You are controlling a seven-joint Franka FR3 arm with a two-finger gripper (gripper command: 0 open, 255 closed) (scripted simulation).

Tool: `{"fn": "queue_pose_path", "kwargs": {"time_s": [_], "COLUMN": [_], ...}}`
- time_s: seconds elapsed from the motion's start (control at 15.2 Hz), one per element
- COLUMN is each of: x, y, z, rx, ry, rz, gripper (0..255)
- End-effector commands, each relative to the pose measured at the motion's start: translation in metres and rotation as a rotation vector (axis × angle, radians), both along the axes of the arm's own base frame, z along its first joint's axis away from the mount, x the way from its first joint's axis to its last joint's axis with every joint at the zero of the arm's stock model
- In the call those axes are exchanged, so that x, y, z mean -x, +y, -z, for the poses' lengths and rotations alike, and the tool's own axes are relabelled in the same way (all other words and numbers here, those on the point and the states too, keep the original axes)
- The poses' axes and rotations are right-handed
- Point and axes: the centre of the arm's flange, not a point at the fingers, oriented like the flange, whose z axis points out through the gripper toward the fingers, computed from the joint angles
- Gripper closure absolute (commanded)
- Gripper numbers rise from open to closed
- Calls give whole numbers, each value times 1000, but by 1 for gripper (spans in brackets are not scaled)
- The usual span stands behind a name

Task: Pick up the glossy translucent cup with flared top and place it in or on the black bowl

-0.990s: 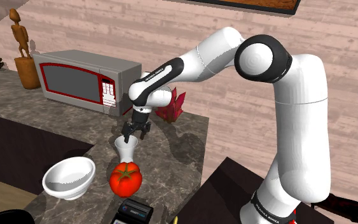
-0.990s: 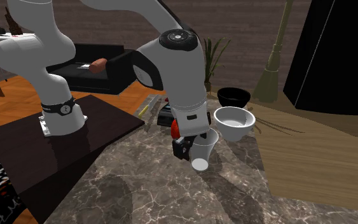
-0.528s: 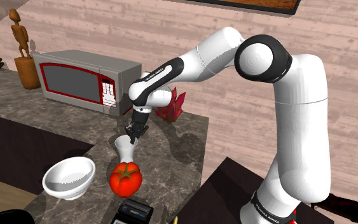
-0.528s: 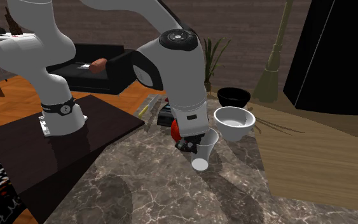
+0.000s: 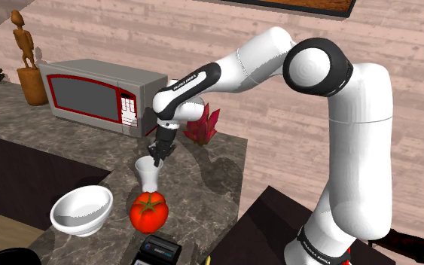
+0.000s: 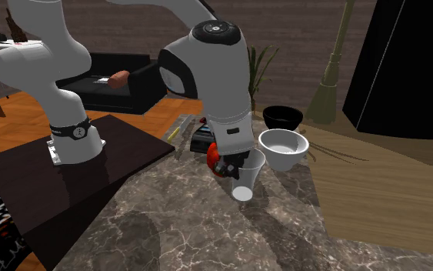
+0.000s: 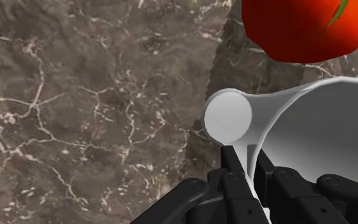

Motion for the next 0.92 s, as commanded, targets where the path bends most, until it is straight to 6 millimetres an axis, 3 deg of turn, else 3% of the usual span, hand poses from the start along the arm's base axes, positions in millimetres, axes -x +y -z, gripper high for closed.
{"fn": "queue_pose_path", "kwargs": {"time_s": [0.0,0.86], "x": [0,0], "y": [-2,-2], "z": [-11,-79], "rx": [0,0], "ry": [0,0], "rz": [0,0], "gripper": [255,255]}}
